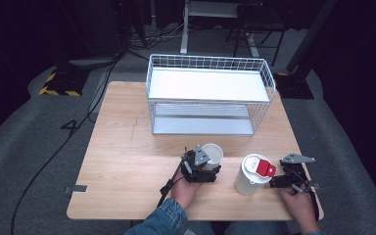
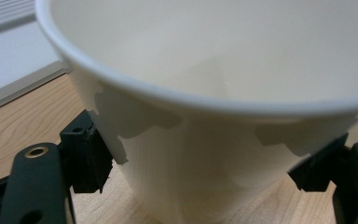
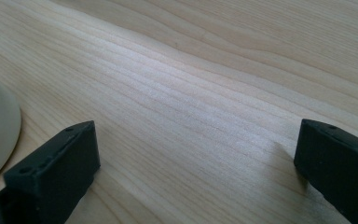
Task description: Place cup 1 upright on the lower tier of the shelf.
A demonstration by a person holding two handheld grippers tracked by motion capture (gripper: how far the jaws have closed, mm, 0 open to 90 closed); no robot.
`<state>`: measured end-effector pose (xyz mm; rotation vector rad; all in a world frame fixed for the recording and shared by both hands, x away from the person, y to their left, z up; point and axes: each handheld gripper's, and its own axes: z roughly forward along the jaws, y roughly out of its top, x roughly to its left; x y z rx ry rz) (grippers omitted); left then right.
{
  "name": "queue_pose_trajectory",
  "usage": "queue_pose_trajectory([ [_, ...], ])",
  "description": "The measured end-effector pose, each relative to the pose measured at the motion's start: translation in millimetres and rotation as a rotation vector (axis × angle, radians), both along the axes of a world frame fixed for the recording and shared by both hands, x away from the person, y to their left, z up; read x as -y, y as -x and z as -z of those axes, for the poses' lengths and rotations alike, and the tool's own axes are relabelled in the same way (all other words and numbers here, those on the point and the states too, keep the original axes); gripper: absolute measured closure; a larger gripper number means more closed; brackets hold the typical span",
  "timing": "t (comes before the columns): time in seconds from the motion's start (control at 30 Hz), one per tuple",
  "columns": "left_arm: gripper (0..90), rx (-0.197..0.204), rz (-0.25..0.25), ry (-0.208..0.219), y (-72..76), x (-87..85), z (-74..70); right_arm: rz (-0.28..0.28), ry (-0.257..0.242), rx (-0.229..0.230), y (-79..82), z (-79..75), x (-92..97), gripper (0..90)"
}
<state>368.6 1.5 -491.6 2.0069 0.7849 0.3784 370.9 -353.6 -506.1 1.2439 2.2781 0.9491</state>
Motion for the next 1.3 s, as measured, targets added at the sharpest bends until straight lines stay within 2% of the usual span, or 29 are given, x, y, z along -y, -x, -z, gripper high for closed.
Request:
queue_pose_trajectory([
  [0.47,22.7,-0.015,-0.001,0.018,0.9,-1.5,-4.5,-0.001,0.0,0.001,0.0,0.0,0.0,0.1],
  [0.63,22.7,-0.003,0.006,0.017,3.3,-2.7,-13.0,0.0,0.0,0.0,0.0,0.0,0.0,0.2],
  [0.8,22.8,-0.004,0.004,-0.006,5.2,-4.5,-20.3,0.004,-0.001,0.0,0.1,0.0,-0.3,0.2],
  [0.9,22.8,0.012,0.0,-0.017,7.4,-7.3,-26.8,0.005,0.0,0.0,0.0,0.1,-0.4,0.2],
  [1.3,22.8,0.008,-0.007,0.005,4.6,-13.6,-46.7,0.01,0.0,0.001,-0.1,0.1,-1.0,0.2],
])
